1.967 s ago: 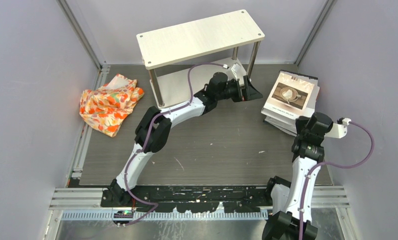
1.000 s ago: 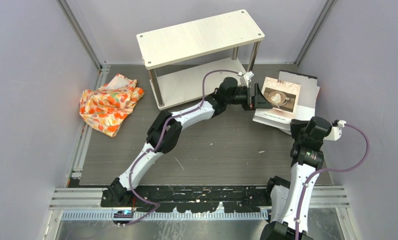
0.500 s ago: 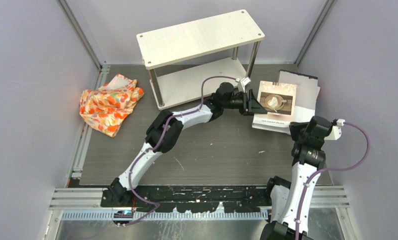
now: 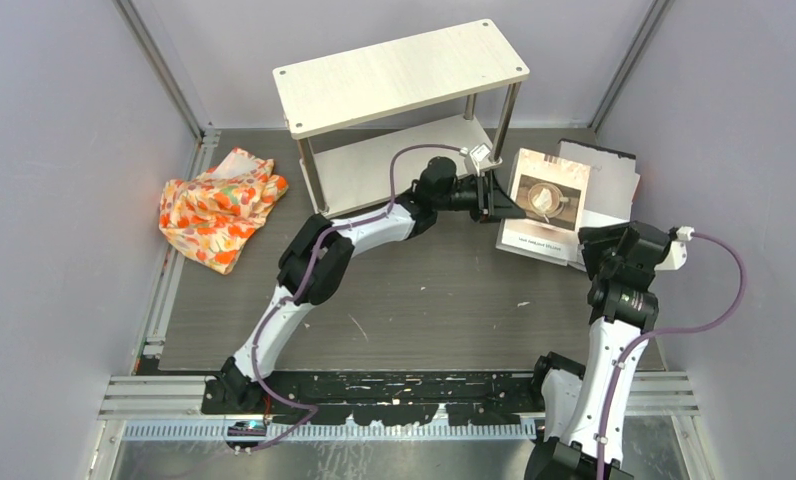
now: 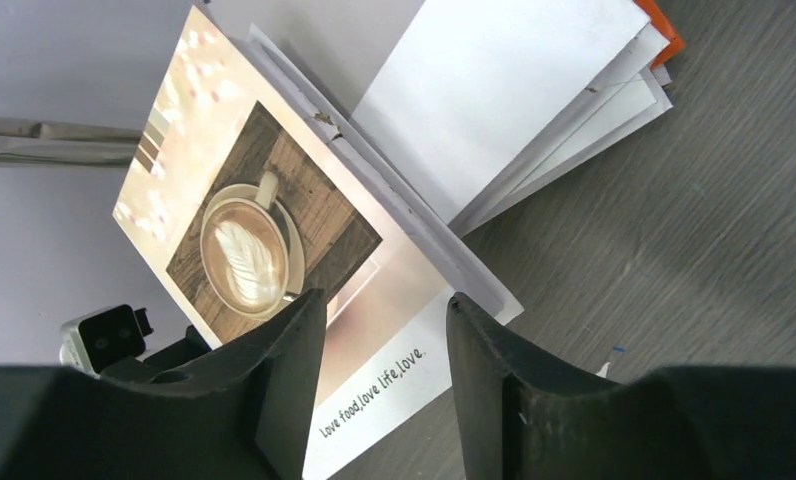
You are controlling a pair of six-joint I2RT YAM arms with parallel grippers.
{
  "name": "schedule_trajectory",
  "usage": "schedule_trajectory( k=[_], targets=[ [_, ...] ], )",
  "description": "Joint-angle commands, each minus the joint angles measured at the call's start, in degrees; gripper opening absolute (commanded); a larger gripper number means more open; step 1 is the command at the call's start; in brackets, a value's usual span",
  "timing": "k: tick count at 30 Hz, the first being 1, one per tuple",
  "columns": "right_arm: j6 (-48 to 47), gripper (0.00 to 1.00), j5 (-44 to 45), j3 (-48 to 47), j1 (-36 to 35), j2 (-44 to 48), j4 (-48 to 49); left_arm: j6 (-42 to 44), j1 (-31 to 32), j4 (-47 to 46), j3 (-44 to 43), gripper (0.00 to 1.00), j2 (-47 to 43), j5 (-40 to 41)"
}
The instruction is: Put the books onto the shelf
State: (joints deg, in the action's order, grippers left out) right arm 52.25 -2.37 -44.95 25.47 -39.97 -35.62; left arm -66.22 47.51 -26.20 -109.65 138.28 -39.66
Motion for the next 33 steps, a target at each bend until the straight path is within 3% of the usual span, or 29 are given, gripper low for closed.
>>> schedule_trajectory(
  k=[1,9,27,33],
  targets=[
    [-1.31,0.55,-0.98,-4.76,-0.58,-0.70,2.51,1.95,-0.48,-0.93,0.49,0.40,-6.28,1.23],
    [-1.64,0.58,-1.10,-7.63,-0.78,-1.84,1.60,2.80,-1.08,2.28,2.85,0.37,-9.83,2.64],
    [-1.20,0.65,-4.00,-6.81,-2.13,0.75,-0.43,-1.92,-7.86,3.15,23.27,0.33,-28.29,8.78],
    [0.30,0.65,-5.34,-5.86,-7.01,0.30,2.95,-1.51,-10.45,5.49,29.66,0.33,-35.38,9.07]
  ],
)
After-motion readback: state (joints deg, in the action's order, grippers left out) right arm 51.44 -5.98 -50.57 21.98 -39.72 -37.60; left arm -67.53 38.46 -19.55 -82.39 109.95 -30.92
